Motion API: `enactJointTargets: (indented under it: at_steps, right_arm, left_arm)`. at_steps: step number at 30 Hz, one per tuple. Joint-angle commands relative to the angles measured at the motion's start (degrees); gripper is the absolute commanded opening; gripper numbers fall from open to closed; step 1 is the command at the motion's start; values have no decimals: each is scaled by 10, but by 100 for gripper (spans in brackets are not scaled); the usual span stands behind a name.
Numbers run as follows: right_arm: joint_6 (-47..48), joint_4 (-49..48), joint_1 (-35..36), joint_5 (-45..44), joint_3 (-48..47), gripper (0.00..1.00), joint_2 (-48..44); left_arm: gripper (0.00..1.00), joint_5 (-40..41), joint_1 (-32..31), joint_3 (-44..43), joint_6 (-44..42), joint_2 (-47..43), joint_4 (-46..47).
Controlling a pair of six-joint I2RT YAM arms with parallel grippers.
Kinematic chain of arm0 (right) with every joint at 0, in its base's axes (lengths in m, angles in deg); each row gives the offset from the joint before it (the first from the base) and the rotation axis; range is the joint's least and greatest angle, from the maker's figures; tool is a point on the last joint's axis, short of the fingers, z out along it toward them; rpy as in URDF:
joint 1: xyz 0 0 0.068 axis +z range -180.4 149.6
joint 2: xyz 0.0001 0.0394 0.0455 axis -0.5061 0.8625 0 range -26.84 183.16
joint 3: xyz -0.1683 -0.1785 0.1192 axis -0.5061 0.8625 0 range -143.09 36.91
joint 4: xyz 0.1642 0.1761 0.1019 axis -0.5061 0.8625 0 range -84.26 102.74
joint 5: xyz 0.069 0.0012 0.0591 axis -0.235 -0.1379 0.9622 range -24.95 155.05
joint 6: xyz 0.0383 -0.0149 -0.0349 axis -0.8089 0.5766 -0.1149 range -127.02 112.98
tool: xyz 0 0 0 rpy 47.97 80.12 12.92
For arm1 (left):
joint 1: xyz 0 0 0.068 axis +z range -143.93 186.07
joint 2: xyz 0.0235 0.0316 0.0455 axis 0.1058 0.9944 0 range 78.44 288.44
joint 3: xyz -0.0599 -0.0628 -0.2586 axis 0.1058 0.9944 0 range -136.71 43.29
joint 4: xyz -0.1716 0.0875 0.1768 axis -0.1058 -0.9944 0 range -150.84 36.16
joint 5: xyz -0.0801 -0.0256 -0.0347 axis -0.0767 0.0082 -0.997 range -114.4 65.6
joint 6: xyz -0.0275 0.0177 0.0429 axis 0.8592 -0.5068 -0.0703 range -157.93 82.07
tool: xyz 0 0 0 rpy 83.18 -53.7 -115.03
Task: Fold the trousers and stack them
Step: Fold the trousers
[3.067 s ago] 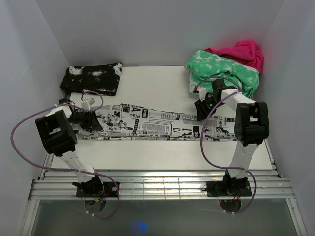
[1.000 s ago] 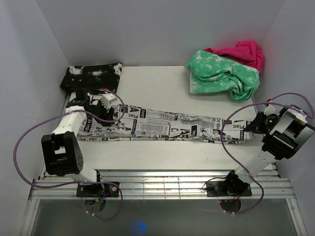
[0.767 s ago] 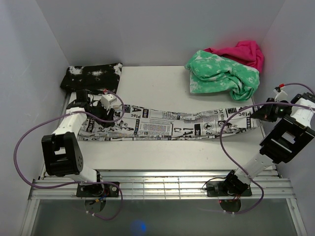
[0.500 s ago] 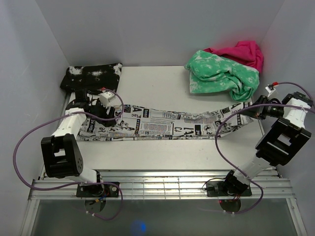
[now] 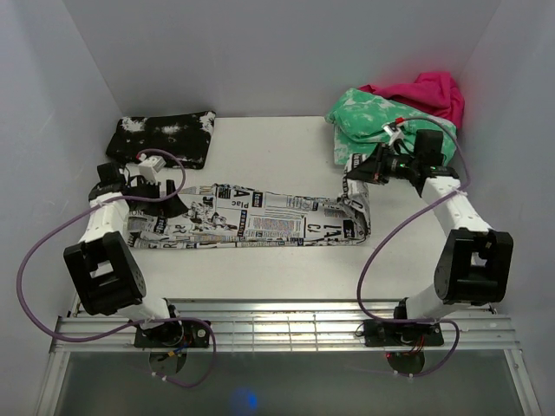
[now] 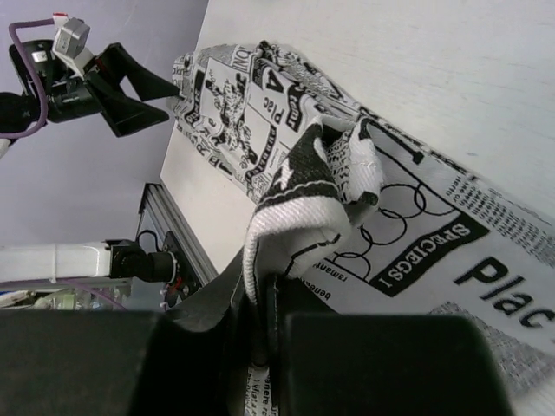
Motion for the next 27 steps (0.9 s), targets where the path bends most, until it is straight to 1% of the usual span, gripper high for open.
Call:
enactJointTargets:
  at_steps: [1,5,7,13,17,20,27]
  right_arm:
    - [-131,-145,93,-59,-7,8,34]
    - [-174,-228,168,-99,-21,8,91]
    - [-188,-243,209,-113,-34,8,108]
    - [-195,-259,293,-158,-87,8,187]
    - [-197,-262,327,-181,-107,8,246]
    - [-205,-281,345,-188,-109,8,278]
    - [-211,-279,386,-189,-148,8,321]
  left_arm:
    - [98,-34,20,-18,12,11,-13]
    - [98,-13,20,5,14,19,-5]
    - [98,-5,22,23,18,22,8]
    - [98,3,22,47,28,57,15]
    - [98,2,22,51,29,54,21]
    - [98,1,22,51,28,54,22]
    - [98,2,22,52,27,57,22]
